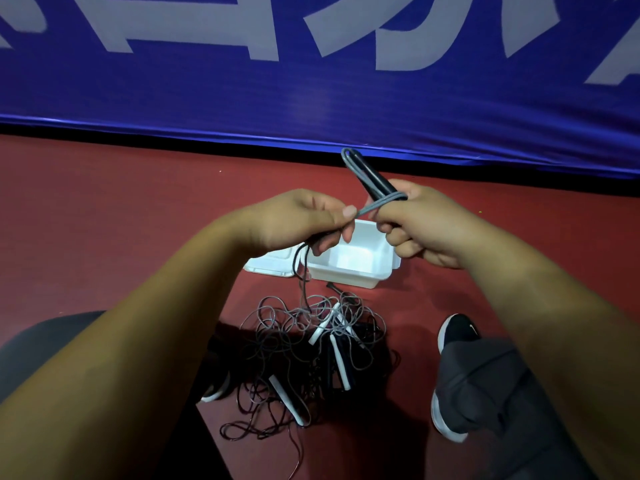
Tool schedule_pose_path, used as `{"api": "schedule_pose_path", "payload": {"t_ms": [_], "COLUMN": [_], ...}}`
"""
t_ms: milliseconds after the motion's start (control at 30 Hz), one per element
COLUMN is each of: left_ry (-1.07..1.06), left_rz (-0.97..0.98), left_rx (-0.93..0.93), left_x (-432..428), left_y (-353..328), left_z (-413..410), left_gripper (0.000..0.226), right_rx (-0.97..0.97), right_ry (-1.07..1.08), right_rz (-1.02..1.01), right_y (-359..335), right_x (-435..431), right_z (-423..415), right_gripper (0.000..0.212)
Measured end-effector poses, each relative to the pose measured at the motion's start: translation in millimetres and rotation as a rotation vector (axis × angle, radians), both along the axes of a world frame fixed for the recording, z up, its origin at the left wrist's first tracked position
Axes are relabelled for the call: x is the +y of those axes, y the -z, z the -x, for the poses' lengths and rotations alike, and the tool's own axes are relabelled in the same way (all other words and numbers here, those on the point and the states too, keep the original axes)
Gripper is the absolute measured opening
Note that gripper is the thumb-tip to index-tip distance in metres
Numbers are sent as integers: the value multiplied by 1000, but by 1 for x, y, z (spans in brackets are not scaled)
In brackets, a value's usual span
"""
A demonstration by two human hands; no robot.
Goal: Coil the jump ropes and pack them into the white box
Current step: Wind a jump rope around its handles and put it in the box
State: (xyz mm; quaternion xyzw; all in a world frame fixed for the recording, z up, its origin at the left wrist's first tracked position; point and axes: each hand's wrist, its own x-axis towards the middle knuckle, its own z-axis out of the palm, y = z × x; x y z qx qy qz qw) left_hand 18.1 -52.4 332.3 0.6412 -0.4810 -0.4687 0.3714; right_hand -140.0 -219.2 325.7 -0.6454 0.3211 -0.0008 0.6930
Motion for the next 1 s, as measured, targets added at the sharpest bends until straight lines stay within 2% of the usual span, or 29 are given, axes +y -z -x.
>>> {"api": "schedule_pose_path", "payload": {"t_ms": [133, 233, 333, 467, 600, 733, 833, 900, 1000], "left_ry": [46, 99, 154, 135, 102, 16, -54, -103, -208], "left_rz": [-38, -65, -123, -180, -236, -232, -195, -163, -103], "left_rx": [-139, -180, -215, -278, -382, -404, -395, -436, -453], "left_x": [5, 6, 7, 9, 6, 2, 0, -2, -3], "left_y": [7, 11, 15, 21, 27, 31, 29, 27, 27], "left_z": [-11, -12, -12, -19, -21, -22, -23, -23, -24], "left_gripper": [34, 25, 19, 20, 19, 19, 17, 15, 11], "right_rx": [-12, -35, -48, -54, -40, -30, -23, -15, 18], "right_ry": [-84, -63, 30, 87, 48, 9, -63, -140, -259], "right_rz": [-158, -259, -340, -343, -282, -296, -316, -323, -313], "right_y": [-2, -7, -7, -8, -7, -9, -9, -11, -15], "right_x": [5, 10, 10, 12, 17, 19, 19, 19, 20], "right_z": [6, 6, 4, 2, 2, 2, 4, 6, 12], "right_gripper": [20, 3, 22, 21, 19, 19, 25, 10, 24]}}
